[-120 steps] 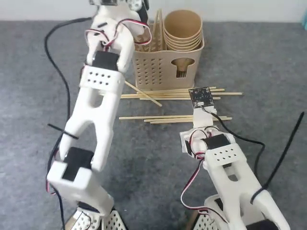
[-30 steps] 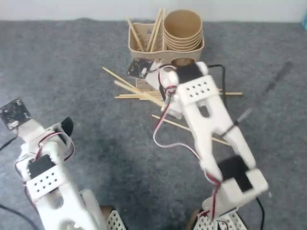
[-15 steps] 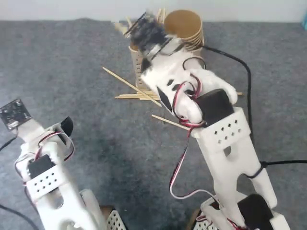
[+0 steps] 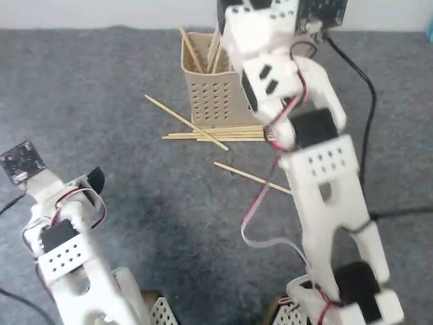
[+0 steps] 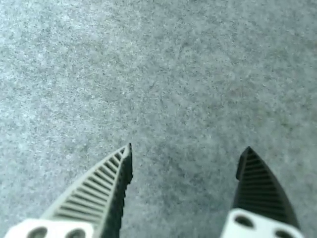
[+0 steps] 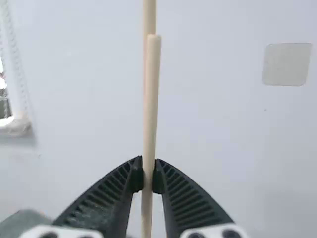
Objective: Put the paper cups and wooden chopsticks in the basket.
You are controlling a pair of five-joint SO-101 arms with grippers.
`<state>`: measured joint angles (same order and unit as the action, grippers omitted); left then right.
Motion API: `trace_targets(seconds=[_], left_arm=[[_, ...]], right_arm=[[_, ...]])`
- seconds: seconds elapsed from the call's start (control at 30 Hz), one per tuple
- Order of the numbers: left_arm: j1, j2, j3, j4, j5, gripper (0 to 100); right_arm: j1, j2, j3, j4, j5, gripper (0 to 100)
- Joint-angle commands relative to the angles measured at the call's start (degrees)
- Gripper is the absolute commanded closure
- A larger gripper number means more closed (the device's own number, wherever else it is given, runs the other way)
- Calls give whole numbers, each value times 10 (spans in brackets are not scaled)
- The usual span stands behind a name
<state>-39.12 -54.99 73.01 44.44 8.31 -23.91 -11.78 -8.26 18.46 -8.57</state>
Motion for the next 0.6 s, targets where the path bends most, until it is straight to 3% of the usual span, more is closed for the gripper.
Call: trace_targets(seconds=[0.0,0.23,0.4,0.57], left_arm=[[-4,-20,-4,-17,-1,677],[-4,-20,-4,-17,-1,677],[-3,-20,-4,-17,-1,677],[-3,-19,-4,-17,0,677]], right_arm=[[5,56,-11,-92,-10,991],[22,171,-14,-229,11,991],[21,198,-14,-176,38,977],[10,198,-14,-103,36,792]])
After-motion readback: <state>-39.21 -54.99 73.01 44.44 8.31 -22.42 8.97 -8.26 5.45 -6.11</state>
